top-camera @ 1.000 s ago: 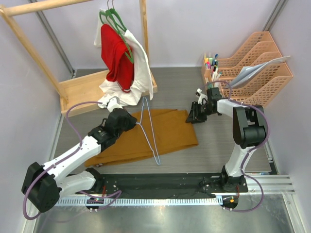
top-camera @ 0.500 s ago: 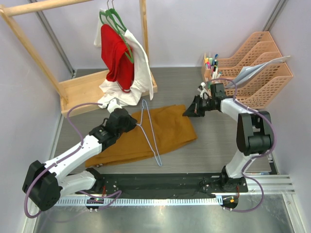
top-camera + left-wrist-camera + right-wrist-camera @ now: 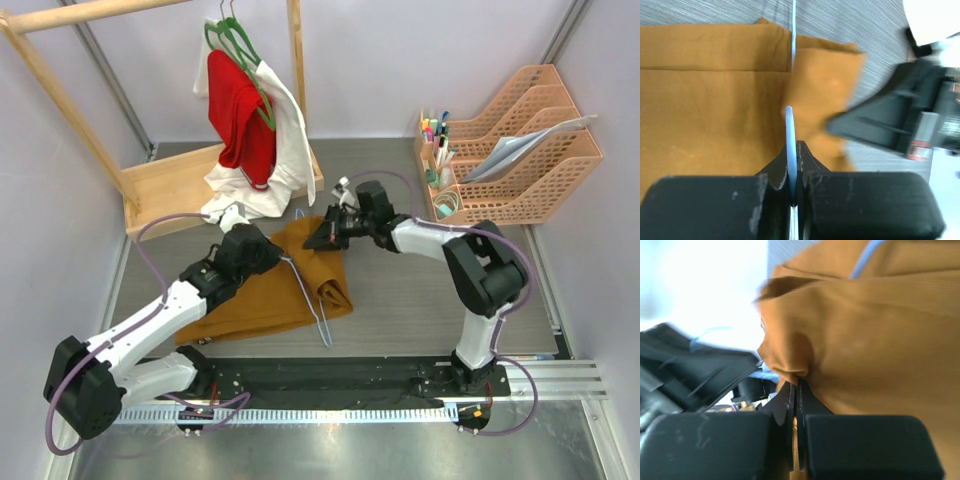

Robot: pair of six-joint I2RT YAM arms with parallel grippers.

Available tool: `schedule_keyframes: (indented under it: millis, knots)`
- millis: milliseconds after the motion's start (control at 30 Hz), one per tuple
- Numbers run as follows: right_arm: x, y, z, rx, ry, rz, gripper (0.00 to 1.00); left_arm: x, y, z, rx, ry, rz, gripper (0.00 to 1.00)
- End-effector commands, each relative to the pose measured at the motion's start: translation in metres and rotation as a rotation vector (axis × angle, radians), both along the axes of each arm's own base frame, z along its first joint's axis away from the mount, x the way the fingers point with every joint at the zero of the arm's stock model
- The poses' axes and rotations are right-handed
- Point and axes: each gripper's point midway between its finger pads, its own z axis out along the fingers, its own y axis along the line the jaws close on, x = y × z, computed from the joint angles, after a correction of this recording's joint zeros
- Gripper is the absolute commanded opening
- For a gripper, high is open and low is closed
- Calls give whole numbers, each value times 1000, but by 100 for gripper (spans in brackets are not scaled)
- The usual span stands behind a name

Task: Place the trousers on the hanger
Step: Place trousers on hanger

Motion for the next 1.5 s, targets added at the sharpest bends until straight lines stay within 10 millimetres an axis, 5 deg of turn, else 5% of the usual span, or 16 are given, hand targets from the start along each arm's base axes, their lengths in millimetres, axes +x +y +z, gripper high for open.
schedule_keyframes:
  millis: [0,167,300,433,600,867,933,1067,1100,1267,1467]
  knots:
    - [11,25,-10,52,3,-43,1,3,3,35,-60,-46,15,0]
    - [20,31,-35,11,-8,-61,1,2,16,52,-89,-57,26,0]
    - [12,49,-51,-34,-40,-33,1,1,5,64,-153,-71,-10,0]
    - [26,63,-66,-105,-45,-88,1,5,-4,53,-196,-42,-8,0]
    - [20,76,-56,-119,-101,-65,1,14,-13,43,-181,-51,3,0]
    - [2,47,-108,-457,-268,-80,1,16,-36,78,-196,-152,-63,0]
    - [-1,56,-99,-405,-263,-51,3,17,-38,83,-165,-178,-69,0]
    - [1,54,-46,-299,-320,-7,55,15,-31,66,-43,-122,-39,0]
    - [11,41,-39,-308,-353,-18,60,17,-25,62,-15,-115,-14,0]
    - [20,-5,-6,-332,-388,-26,64,10,-20,51,44,-89,-44,0]
    - [-18,-15,19,-224,-357,85,44,9,-21,52,32,-97,-53,0]
